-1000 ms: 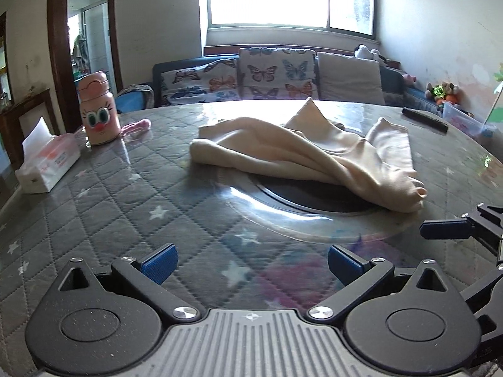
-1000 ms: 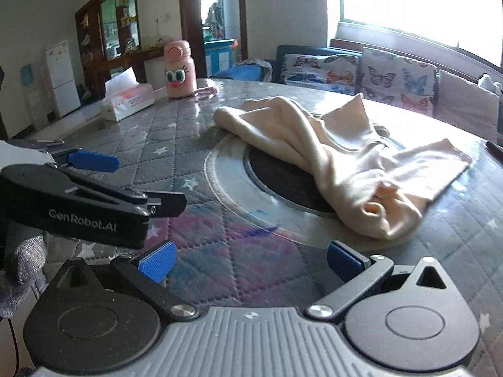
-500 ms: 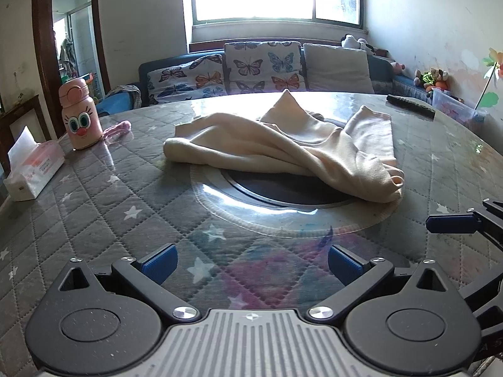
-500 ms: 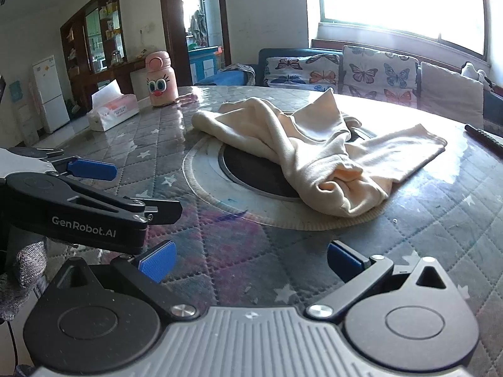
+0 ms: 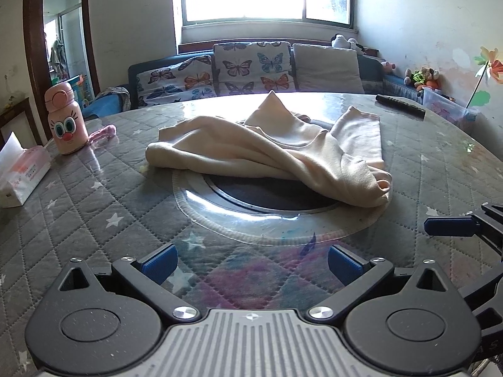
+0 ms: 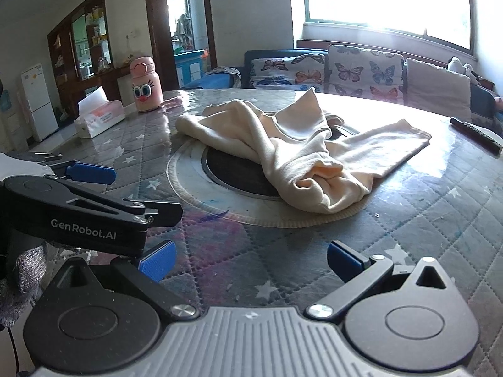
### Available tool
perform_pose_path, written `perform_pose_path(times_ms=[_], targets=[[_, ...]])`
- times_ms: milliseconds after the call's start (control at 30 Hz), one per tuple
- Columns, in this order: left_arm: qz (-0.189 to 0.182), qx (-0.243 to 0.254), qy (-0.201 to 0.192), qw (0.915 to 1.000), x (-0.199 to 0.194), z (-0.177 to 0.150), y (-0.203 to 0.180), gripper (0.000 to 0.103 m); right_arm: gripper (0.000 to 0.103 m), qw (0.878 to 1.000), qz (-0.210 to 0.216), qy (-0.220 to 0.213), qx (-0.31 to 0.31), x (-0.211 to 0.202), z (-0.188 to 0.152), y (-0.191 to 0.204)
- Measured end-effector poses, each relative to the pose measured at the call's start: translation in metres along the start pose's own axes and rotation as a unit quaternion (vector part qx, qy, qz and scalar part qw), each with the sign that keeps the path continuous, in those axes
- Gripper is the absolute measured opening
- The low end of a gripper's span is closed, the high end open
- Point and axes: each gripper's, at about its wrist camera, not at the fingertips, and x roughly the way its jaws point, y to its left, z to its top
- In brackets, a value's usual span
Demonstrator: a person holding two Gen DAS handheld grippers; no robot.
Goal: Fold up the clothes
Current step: 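Lower both open grippers onto the cream shirt fabric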
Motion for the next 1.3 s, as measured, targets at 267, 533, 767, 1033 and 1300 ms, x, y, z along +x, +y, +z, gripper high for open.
perform_pose_path(times_ms=[267, 533, 767, 1033, 1300], targets=[[-0.008, 0.001, 0.003, 1.0000, 0.004, 0.001, 0.002, 0.103, 0.103, 1.000, -0.011, 0.001, 0.006, 0.001, 0.000, 0.001], [-0.013, -0.002, 0.006, 0.9999, 0.008, 0.005, 0.005, 0.103, 0.103, 1.000, -0.014, 0.004, 0.009, 0.004, 0.004, 0.002], [-0.018, 0.001, 0.009, 0.9998, 0.011, 0.005, 0.002, 0.103, 0.103, 1.000, -0.016, 0.007, 0.013, 0.006, 0.003, 0.000], [-0.021, 0.007, 0.010, 0.9997, 0.014, 0.010, -0.002, 0.103, 0.103, 1.000, -0.020, 0.007, 0.018, 0.005, 0.004, -0.003], [-0.024, 0.013, 0.010, 0.9996, 0.018, 0.016, -0.006, 0.103, 0.103, 0.999, -0.021, 0.007, 0.023, 0.006, 0.008, -0.008]])
